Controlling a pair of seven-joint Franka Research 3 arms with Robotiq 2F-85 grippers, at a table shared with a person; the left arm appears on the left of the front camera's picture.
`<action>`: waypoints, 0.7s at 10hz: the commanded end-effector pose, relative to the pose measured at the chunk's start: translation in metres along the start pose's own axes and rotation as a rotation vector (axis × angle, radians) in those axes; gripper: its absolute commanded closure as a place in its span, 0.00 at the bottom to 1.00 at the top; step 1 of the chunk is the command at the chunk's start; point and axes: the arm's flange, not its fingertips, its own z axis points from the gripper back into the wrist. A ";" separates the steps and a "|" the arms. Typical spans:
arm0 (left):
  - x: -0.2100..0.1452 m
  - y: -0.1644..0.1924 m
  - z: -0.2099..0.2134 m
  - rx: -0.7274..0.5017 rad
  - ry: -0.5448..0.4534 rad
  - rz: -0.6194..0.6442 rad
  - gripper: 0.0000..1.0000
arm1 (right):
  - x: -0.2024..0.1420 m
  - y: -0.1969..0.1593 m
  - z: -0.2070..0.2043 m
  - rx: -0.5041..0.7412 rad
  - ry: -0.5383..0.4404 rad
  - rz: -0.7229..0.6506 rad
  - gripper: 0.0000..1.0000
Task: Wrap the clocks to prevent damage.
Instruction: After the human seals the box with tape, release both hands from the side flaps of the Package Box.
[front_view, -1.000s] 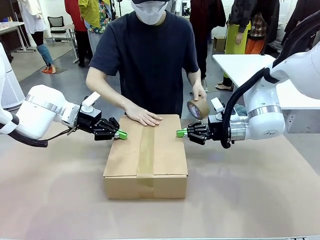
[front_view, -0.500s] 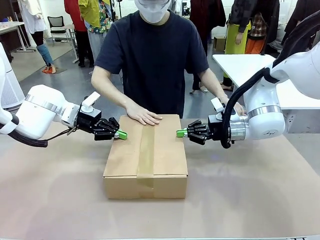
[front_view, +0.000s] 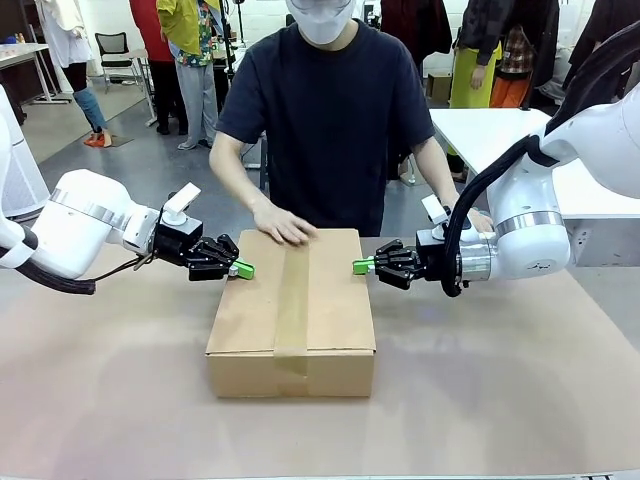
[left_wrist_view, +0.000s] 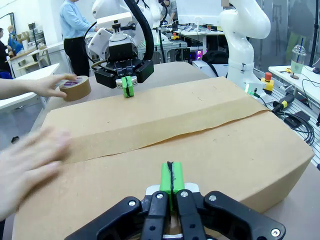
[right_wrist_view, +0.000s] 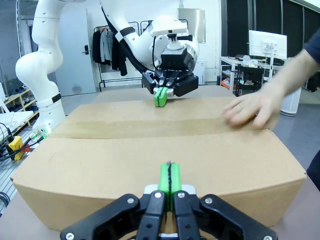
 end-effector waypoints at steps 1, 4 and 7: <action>-0.001 0.000 -0.001 0.003 0.004 -0.004 1.00 | -0.003 0.003 -0.002 -0.013 0.000 -0.003 0.99; -0.001 0.000 -0.001 0.003 0.004 -0.004 1.00 | -0.003 0.003 -0.002 -0.013 0.000 -0.003 0.99; 0.047 -0.009 0.018 -0.012 0.142 0.011 1.00 | 0.043 0.017 0.004 0.023 0.084 0.083 0.99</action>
